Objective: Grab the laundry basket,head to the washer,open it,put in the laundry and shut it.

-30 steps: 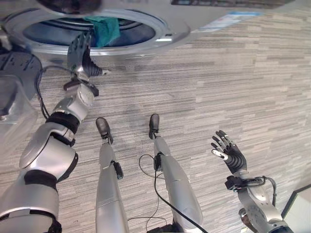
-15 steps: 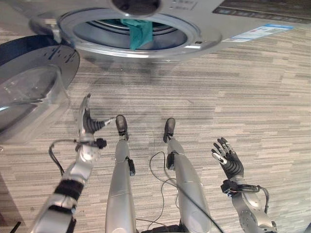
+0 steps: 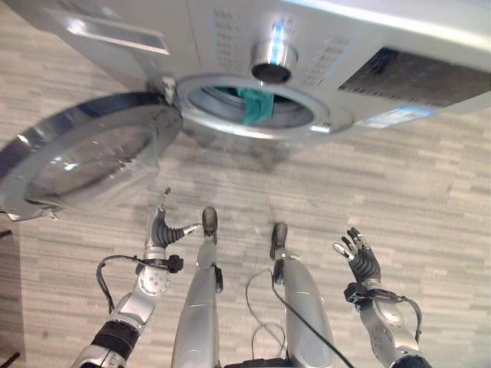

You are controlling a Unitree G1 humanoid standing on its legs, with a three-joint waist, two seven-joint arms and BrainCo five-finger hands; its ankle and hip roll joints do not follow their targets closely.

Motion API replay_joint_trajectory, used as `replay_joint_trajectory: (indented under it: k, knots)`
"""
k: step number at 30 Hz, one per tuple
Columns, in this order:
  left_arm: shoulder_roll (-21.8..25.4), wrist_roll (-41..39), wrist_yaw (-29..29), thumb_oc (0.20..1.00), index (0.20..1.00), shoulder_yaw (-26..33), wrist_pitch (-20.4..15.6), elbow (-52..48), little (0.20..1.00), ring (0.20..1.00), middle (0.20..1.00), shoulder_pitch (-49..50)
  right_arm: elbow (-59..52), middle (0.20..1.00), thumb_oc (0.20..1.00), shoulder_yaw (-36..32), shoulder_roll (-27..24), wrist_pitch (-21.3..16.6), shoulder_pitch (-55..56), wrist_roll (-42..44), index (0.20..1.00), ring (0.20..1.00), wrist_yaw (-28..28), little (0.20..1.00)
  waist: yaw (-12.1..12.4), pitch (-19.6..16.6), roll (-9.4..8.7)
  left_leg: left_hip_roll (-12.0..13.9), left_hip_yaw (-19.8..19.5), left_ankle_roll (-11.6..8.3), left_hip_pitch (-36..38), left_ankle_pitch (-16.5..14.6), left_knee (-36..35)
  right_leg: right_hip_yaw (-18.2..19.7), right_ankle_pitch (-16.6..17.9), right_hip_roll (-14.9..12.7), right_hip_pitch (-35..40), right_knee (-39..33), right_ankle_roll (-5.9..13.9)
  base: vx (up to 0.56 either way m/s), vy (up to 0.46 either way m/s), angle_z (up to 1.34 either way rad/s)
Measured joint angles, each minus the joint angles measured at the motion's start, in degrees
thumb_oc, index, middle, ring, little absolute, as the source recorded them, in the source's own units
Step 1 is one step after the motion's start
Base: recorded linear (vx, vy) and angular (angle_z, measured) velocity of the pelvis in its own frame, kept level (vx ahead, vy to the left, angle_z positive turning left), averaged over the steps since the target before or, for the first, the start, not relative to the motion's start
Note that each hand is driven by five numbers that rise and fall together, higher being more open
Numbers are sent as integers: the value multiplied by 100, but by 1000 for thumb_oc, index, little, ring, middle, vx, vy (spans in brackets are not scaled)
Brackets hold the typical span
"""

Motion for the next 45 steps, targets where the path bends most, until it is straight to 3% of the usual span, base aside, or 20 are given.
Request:
replay_joint_trajectory:
  k: [2, 6, 8, 11, 12, 15, 16, 17, 20, 27, 29, 33, 34, 35, 36, 38, 41, 45]
  knots:
    - [-122, -350, -198, 1000, 1000, -3, -150, 19, 1000, 1000, 1000, 439, 312, 1000, 1000, 25, 81, 95, 188, -107, 1000, 1000, 4, 1000, 45, -620, 74, -40, 106, -49, 315, -119, 21, 65, 57, 15, 394, -317, 30, -11, 183, -19]
    - [-271, -802, -658, 1000, 1000, 90, -98, 279, 1000, 1000, 1000, 713, 1116, 1000, 1000, -120, 445, 352, 230, -263, 1000, 1000, 56, 1000, 90, -716, 86, -229, 248, 151, 1553, -398, 79, 9, 264, -230, 1890, -858, 200, 48, 302, -10]
    - [-365, -989, -731, 1000, 1000, 293, -98, 356, 1000, 1000, 1000, 1147, 1460, 1000, 1000, -48, 502, 513, 404, -492, 1000, 1000, 146, 1000, 253, -1367, 220, -297, 511, 148, 1816, -508, -104, 12, 269, -332, 1896, -852, 226, -63, 138, -56]
    - [-280, -1033, -812, 1000, 1000, 645, -6, 391, 1000, 1000, 1000, 1202, 1734, 1000, 1000, 60, 642, 702, 243, -703, 1000, 1000, 160, 1000, 237, -1430, 266, -274, 522, 220, 1860, -474, -98, -45, 438, -304, 1955, -823, 280, -16, 14, -8]
    - [-287, -1034, -813, 1000, 1000, 799, 40, 402, 1000, 1000, 1000, 1220, 1766, 1000, 1000, 59, 684, 718, 233, -713, 1000, 1000, 183, 1000, 267, -1430, 247, -209, 479, 227, 1995, -456, -137, -23, 427, -246, 2045, -749, 288, 34, -109, 10]
    - [-247, -1003, -762, 1000, 1000, 1334, 79, 430, 1000, 1000, 1000, 1513, 1735, 1000, 1000, 54, 742, 743, 419, -762, 1000, 1000, 299, 1000, 499, -1760, 90, 77, 407, 181, 2264, -451, -349, -4, -211, 102, 2289, -24, 109, -69, -144, 17]
    - [-123, -937, -698, 1000, 1000, 1350, 126, 504, 1000, 1000, 1000, 1516, 1717, 1000, 1000, 55, 754, 744, 531, -771, 1000, 1000, 334, 1000, 616, -1946, -132, 77, 365, 47, 2201, -364, -350, 32, -345, 187, 2495, -606, 4, -94, -158, 30]
    - [-106, -890, -650, 1000, 1000, 1339, 195, 594, 1000, 1000, 1000, 1500, 1739, 1000, 1000, 32, 727, 750, 461, -773, 1000, 1000, 365, 1000, 656, -1970, -147, 188, 338, -58, 2219, -289, -431, -3, -294, 345, 2640, -933, -74, -164, -219, 12]
    - [-96, -643, -541, 1000, 1000, 1383, 295, 815, 1000, 1000, 1000, 1473, 1561, 1000, 1000, 37, 642, 753, 488, -876, 1000, 1000, 426, 1000, 741, -2005, -20, 479, 336, -274, 2204, -98, -474, -22, 35, 785, 2898, -1589, -262, -206, -180, -3]
    - [-11, -401, -471, 1000, 1000, 1374, 492, 1336, 1000, 1000, 1000, 486, 1399, 1000, 1000, 16, 168, 800, 763, -961, 1000, 1000, 545, 1000, 643, -1904, 209, 787, 187, -650, 1904, 239, -292, -333, 237, 1210, 3035, -2003, -515, -171, -85, 19]
    - [239, -319, -343, 1000, 1000, 1452, 579, 1546, 1000, 1000, 1000, -15, 1360, 1000, 1000, 23, 42, 831, 712, -1113, 1000, 1000, 549, 1000, 620, -1836, 183, 762, 197, -874, 1715, 660, -268, -336, 233, 1112, 2849, -1926, -644, -115, 49, 1]
    - [878, -166, -202, 1000, 1000, 1578, 651, 1640, 1000, 1000, 1000, -405, 1326, 1000, 1000, 20, -158, 828, 644, -1121, 1000, 1000, 573, 1000, 521, -1667, 184, 732, -183, -1131, 1722, 925, -213, -196, 382, 977, 2821, -1954, -728, 31, 88, -22]
    - [1344, -11, -87, 1000, 1000, 1622, 746, 1863, 1000, 1000, 1000, -804, 1347, 1000, 1000, 27, -226, 844, 697, -1153, 1000, 1000, 617, 1000, 407, -1648, 156, 754, 292, -765, 1942, 665, -427, -198, 521, 953, 3050, -2248, -647, 112, 77, -1]
    - [1530, 6, -15, 1000, 1000, 1723, 760, 1870, 1000, 1000, 1000, -938, 1319, 1000, 1000, 27, -271, 848, 750, -1178, 1000, 1000, 641, 1000, 358, -1651, 187, 774, 364, -756, 2074, 611, -445, -178, 578, 995, 3060, -2291, -610, 102, 78, 0]
    - [1681, 16, 30, 1000, 1000, 1819, 761, 1879, 1000, 1000, 1000, -1050, 1304, 1000, 1000, 35, -320, 850, 773, -1233, 1000, 1000, 656, 1000, 277, -1668, 314, 810, 379, -750, 2214, 435, -619, -169, 611, 1054, 3135, -2388, -568, 88, 68, -5]
    - [2152, 218, 71, 1000, 1000, 1723, 787, 2290, 1000, 1000, 1000, -1493, 1165, 1000, 1000, 32, -381, 855, 841, -1271, 1000, 1000, 675, 1000, 224, -1610, 403, 873, 390, -713, 2257, 41, -614, -67, 673, 1111, 3133, -2431, -482, 69, 52, -22]
    - [2679, 196, 69, 1000, 1000, 1652, 946, 3127, 1000, 1000, 1000, -2468, 901, 1000, 1000, 223, -324, 856, 863, -1293, 1000, 1000, 792, 1000, 187, -1555, 148, 718, 590, -611, 2325, -52, -614, 98, 713, 896, 3110, -2452, -353, 49, 58, -29]
    - [3118, 74, -416, 1000, 1000, 572, 1018, 4666, 1000, 1000, 1000, -3715, 608, 1000, 1000, 463, -302, 873, 735, -1320, 1000, 1000, 953, 1000, 141, -1548, -16, 610, 745, -539, 2251, -101, -614, 241, 739, 781, 2935, -2454, -280, 17, 40, -19]
